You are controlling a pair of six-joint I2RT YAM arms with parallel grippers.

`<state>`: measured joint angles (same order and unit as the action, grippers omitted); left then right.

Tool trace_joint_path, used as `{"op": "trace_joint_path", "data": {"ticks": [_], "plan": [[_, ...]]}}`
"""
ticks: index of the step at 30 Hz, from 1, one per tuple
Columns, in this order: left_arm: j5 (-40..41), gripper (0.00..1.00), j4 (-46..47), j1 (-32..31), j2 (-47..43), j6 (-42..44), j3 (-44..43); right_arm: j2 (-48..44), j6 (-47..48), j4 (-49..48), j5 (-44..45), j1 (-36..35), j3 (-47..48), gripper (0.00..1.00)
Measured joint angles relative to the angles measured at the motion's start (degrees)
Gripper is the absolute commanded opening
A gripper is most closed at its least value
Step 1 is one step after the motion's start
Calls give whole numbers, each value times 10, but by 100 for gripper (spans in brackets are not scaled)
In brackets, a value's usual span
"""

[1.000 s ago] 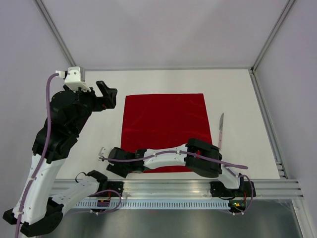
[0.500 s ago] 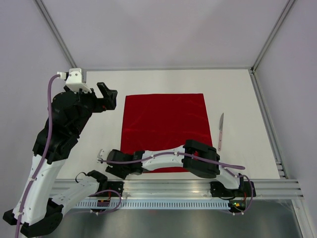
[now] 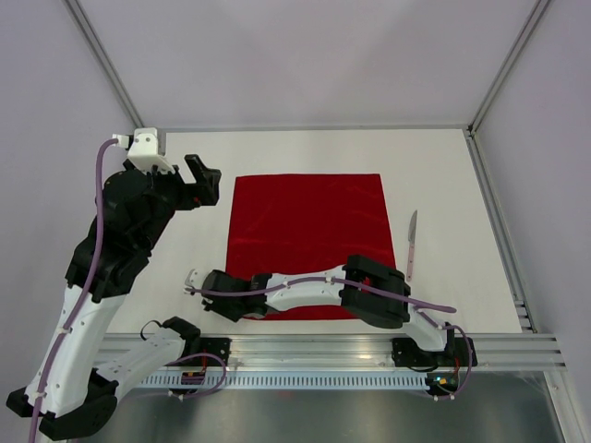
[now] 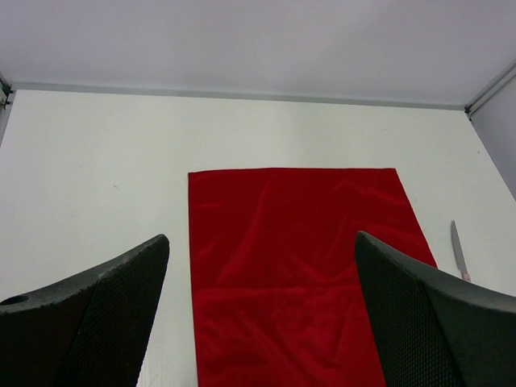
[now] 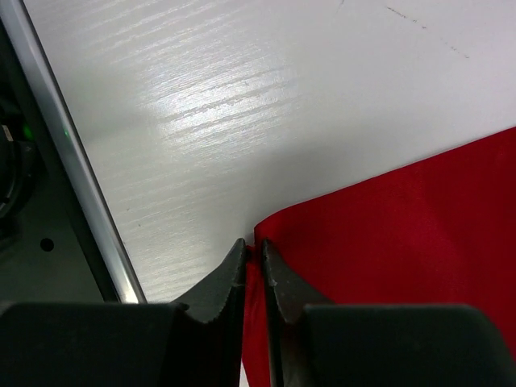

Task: Fold the napkin, place the utensils inside, and roll it up
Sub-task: Fold the napkin

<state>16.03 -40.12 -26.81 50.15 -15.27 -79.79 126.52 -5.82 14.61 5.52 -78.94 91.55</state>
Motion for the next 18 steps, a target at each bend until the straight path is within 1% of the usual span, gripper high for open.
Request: {"op": "trace_joint_path", "data": {"ticks": [7, 9, 13, 18], "plan": [[0, 100, 1, 0, -1, 0, 1, -4, 12, 6, 9, 1, 0, 2], [0, 100, 3, 0, -1, 0, 1, -11, 16, 10, 10, 2, 0, 1], [0, 100, 8, 0, -1, 0, 1, -40, 23, 18, 11, 8, -4, 0], [-1, 99, 13, 0, -5, 0, 1, -92, 32, 17, 14, 35, -23, 0]]}}
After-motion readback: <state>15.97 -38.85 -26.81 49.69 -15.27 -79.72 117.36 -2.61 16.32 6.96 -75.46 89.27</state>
